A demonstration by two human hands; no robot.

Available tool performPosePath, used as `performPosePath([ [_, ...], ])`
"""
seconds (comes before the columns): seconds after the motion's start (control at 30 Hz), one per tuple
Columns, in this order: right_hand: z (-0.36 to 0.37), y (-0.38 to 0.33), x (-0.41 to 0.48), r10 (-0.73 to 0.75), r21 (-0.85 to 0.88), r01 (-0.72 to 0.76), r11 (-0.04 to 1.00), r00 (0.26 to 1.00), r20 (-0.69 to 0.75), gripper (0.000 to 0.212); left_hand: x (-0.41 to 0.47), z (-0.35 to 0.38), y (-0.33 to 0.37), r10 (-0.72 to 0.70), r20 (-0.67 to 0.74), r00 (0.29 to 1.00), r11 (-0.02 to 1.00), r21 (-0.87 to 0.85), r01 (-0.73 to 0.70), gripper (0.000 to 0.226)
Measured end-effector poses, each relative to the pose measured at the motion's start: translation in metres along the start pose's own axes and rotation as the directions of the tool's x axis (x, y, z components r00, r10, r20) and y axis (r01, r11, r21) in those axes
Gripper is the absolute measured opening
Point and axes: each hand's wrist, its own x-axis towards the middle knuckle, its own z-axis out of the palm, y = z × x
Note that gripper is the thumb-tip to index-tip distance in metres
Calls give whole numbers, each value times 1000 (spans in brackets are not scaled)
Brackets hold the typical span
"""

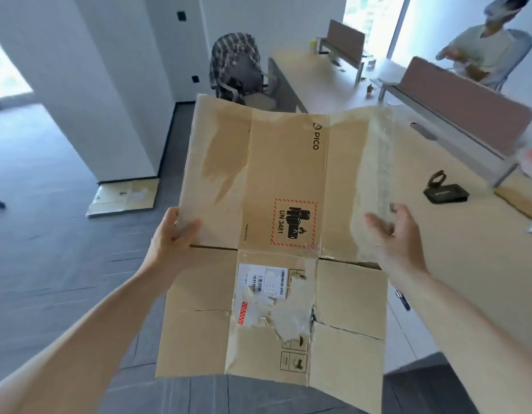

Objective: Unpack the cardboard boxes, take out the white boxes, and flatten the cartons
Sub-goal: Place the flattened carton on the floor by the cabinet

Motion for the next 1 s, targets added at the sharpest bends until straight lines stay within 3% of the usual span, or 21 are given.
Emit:
performPosePath([
  [0.27, 209, -105, 14, -119, 53, 109, 993, 952, 282, 15, 30, -189, -34, -69, -252, 965, 994, -95, 46, 22],
  [0.5, 376, -116, 56, -127, 65, 109, 992, 872, 473, 21, 107, -283, -83, -148, -370, 917, 987, -116, 112, 3],
  [0.63, 466, -126, 94, -111, 66, 89, 994, 837, 536, 6, 176, -324, -96, -189, -404, 895, 980, -138, 145, 4],
  [1.0, 748, -214, 163, -180, 86, 163, 983, 745, 642, 4, 347, -495, -153, -198, -522, 830, 975, -188, 115, 2],
])
